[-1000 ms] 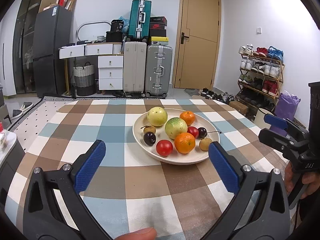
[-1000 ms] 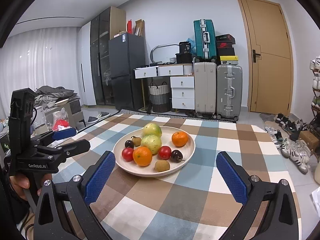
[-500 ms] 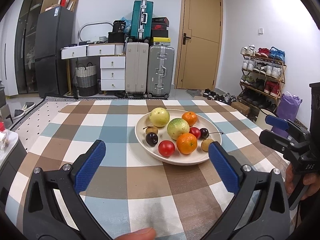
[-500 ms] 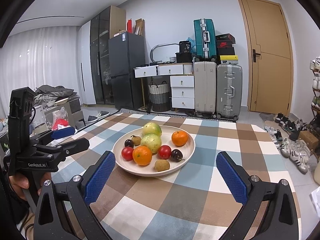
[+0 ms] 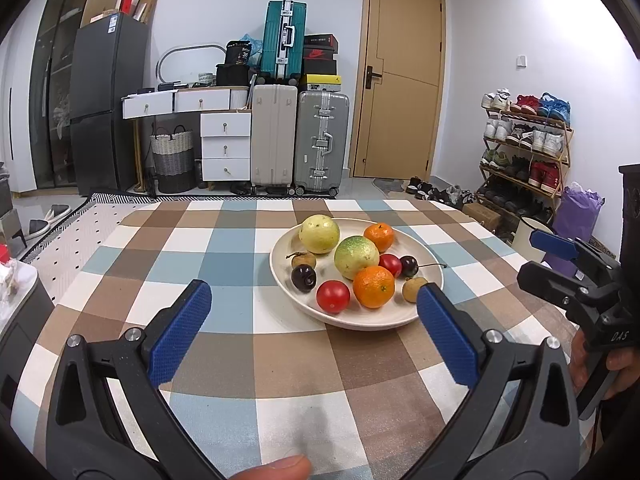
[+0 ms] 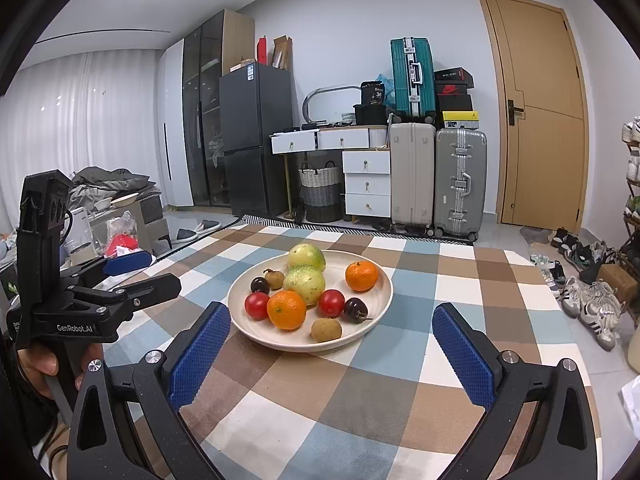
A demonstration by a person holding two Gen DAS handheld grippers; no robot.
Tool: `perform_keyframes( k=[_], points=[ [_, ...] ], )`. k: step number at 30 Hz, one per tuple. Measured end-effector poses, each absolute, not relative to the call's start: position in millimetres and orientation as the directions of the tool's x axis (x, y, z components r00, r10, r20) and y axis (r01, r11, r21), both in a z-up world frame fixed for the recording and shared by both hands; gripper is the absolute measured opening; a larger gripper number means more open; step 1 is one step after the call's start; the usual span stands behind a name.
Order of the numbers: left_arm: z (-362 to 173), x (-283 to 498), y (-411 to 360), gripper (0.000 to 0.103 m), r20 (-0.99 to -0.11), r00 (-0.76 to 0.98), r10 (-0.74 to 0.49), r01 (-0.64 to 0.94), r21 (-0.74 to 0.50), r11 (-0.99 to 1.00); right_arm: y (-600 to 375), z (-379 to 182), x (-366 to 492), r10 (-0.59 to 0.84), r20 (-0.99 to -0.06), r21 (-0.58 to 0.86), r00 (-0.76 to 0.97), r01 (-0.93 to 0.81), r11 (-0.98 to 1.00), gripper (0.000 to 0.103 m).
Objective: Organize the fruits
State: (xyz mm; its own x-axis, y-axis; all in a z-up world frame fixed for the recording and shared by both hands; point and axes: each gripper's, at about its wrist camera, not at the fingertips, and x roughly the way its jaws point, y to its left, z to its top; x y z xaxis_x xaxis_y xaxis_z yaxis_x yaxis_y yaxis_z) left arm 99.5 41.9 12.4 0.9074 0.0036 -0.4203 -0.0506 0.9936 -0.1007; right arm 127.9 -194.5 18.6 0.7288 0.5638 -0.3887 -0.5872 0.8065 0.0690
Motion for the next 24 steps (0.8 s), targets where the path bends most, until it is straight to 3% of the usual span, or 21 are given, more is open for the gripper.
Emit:
perform_keyframes(
  k=[24],
  points=[
    [12.1, 100.0, 42.3, 0.102, -0.419, 0.908, 0.002, -0.048, -0.098, 0.994, -193.8, 18.4, 127.9, 0.563, -0.390, 0.067, 0.728, -0.588, 0.806, 0.103]
  ],
)
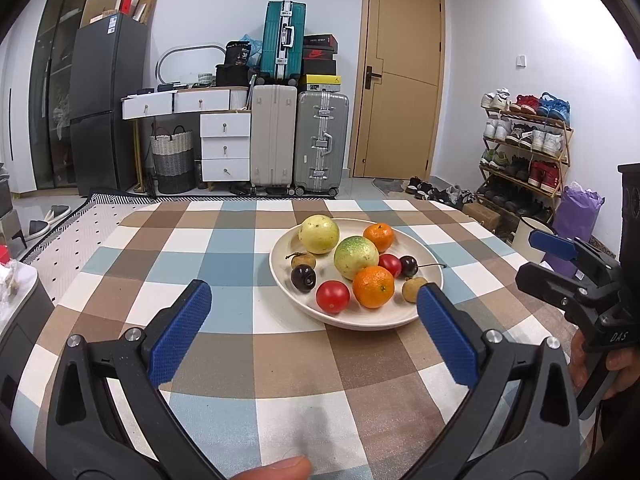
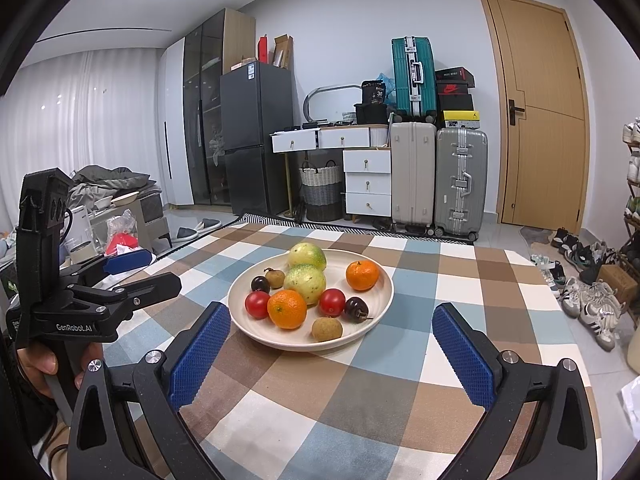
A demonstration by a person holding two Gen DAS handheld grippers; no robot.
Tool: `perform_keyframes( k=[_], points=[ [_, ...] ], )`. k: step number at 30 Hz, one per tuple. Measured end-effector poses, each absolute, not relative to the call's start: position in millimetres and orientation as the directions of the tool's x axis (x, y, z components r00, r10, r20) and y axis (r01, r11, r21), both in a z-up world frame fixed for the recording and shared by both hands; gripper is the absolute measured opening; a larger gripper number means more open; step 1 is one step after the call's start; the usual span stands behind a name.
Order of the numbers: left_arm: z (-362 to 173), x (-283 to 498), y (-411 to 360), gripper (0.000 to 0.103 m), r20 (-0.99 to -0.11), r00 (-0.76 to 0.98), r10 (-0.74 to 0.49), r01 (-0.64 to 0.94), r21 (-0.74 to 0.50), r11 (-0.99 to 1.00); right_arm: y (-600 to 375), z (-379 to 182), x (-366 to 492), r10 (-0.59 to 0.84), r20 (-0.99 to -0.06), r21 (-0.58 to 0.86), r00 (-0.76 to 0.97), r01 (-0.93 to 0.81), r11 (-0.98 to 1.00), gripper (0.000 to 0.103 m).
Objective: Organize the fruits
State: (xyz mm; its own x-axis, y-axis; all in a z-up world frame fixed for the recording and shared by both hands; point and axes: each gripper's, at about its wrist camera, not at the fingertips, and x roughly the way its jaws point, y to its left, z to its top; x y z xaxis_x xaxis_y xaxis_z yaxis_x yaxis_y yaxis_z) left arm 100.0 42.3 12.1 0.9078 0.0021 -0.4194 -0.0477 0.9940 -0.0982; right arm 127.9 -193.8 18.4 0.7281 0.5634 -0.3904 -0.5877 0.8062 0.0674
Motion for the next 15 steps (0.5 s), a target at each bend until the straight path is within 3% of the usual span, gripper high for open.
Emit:
perform_keyframes(
  k=[15],
  points=[
    [11.9, 99.3, 41.5, 0.102, -0.418, 0.909, 0.001, -0.046, -0.098, 0.994, -193.8, 19.1, 128.0, 0.564, -0.390, 0.068, 0.728, -0.588, 0.806, 0.103]
  ],
)
